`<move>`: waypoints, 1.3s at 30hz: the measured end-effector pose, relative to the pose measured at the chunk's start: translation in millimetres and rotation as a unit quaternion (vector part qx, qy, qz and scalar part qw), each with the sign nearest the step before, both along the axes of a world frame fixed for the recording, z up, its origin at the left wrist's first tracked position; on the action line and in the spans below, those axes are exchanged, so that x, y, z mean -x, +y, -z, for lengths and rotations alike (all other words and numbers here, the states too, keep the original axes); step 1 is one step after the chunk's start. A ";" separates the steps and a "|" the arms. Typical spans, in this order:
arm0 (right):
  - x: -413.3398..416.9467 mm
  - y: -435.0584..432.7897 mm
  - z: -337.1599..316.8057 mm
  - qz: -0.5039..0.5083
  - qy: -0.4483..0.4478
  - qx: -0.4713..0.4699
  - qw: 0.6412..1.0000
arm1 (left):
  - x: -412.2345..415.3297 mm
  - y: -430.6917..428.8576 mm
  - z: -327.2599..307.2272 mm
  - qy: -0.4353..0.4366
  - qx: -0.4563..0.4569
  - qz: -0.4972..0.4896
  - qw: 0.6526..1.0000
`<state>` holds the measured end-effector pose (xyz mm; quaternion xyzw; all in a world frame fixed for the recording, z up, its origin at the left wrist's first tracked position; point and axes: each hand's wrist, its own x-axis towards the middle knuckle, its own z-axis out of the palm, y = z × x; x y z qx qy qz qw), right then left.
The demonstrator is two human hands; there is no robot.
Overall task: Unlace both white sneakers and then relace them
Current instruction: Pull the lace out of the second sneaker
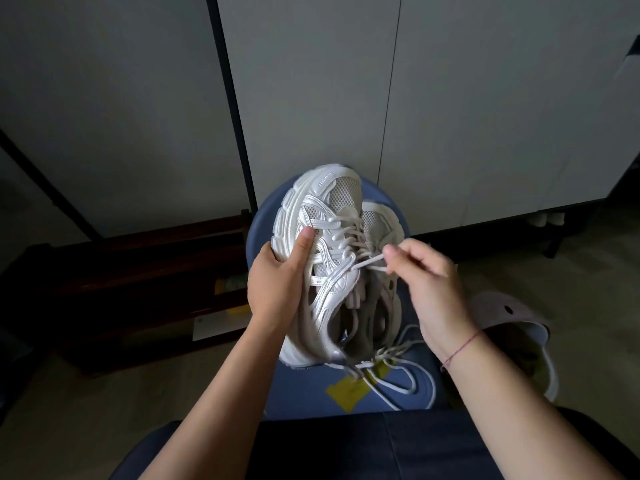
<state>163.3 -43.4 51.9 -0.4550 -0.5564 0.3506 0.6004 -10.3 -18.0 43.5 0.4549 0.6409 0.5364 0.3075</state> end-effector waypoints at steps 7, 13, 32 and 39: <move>-5.1 4.1 3.7 0.046 -0.035 0.034 0.998 | -4.5 -1.9 2.9 0.018 -0.002 -0.001 1.000; -0.8 4.8 12.0 0.073 -0.323 -0.130 0.935 | -7.4 -4.3 1.3 0.088 -0.007 -0.016 0.996; -3.3 5.0 8.2 0.067 -0.351 -0.142 0.923 | -4.4 -1.2 3.8 0.065 -0.011 -0.012 0.998; -12.9 7.3 0.7 0.095 -0.140 -0.101 0.980 | -2.3 -2.5 2.5 0.055 -0.029 -0.007 0.998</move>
